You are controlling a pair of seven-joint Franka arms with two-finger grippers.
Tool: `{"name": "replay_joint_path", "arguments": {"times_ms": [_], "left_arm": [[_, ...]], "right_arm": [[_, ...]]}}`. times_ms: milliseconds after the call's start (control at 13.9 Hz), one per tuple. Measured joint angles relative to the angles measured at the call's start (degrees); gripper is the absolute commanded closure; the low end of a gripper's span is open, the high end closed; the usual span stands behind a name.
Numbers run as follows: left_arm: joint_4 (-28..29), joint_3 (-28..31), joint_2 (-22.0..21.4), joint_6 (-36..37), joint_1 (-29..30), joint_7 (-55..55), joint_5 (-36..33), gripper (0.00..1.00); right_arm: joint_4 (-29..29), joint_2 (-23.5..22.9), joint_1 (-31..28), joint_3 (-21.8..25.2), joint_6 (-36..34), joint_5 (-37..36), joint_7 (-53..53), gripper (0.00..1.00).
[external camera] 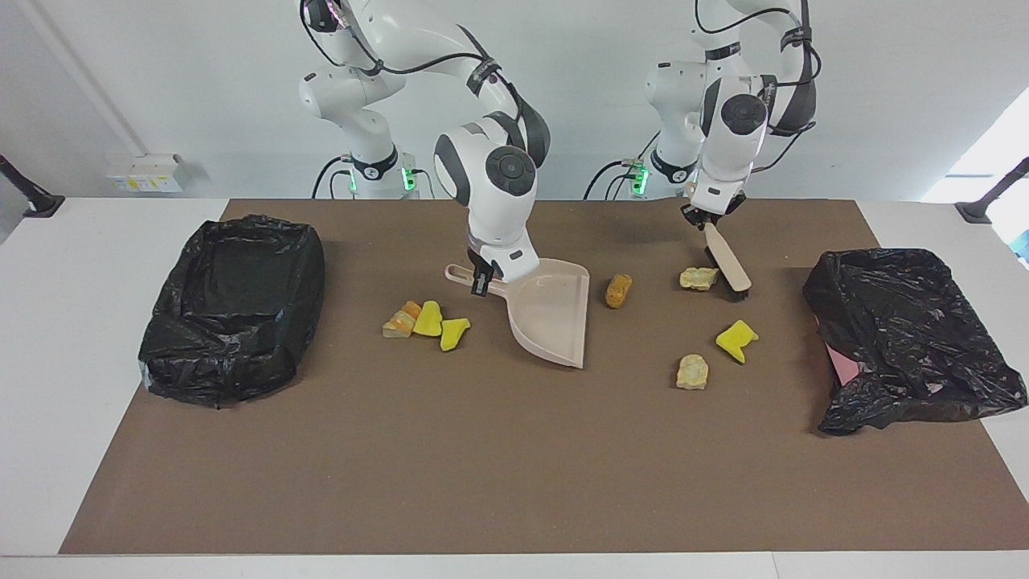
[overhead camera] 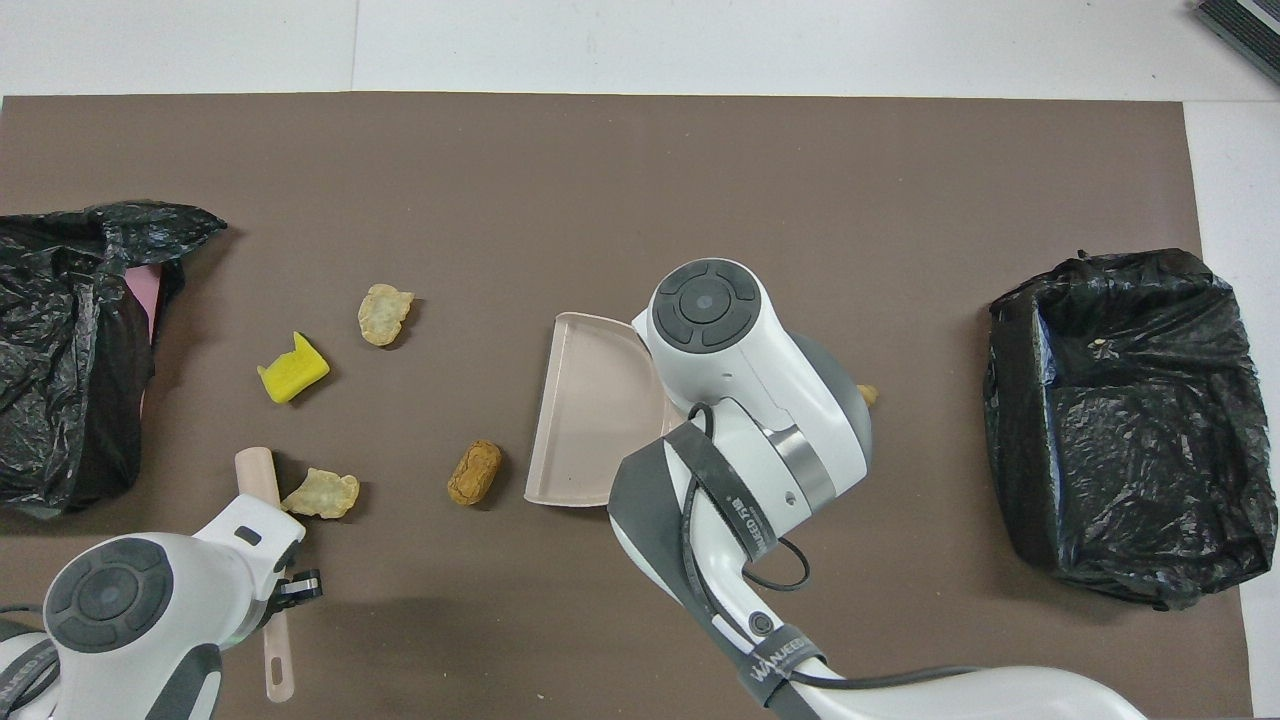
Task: Sweep and dump trash in bin
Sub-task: 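Sweep the chunks into the dustpan with the brush in the left gripper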
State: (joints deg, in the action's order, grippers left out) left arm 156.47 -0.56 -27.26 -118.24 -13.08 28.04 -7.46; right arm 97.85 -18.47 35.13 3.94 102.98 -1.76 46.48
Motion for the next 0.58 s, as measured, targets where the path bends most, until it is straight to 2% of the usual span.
{"name": "replay_joint_path", "arguments": {"times_ms": [361, 577], "left_arm": [[-1.78, -0.33, 4.75, -6.67, -6.03, 0.03, 8.76, 1.00], [-5.15, -0.49, 10.13, -10.75, -12.15, 0.07, 13.67, 1.00]], "right_arm": [[0.04, -1.11, 0.71, -0.07, 1.21, 0.23, -2.79, 1.00], [0.04, -1.75, 1.12, -0.10, 1.80, 0.34, -3.66, 1.00]]}}
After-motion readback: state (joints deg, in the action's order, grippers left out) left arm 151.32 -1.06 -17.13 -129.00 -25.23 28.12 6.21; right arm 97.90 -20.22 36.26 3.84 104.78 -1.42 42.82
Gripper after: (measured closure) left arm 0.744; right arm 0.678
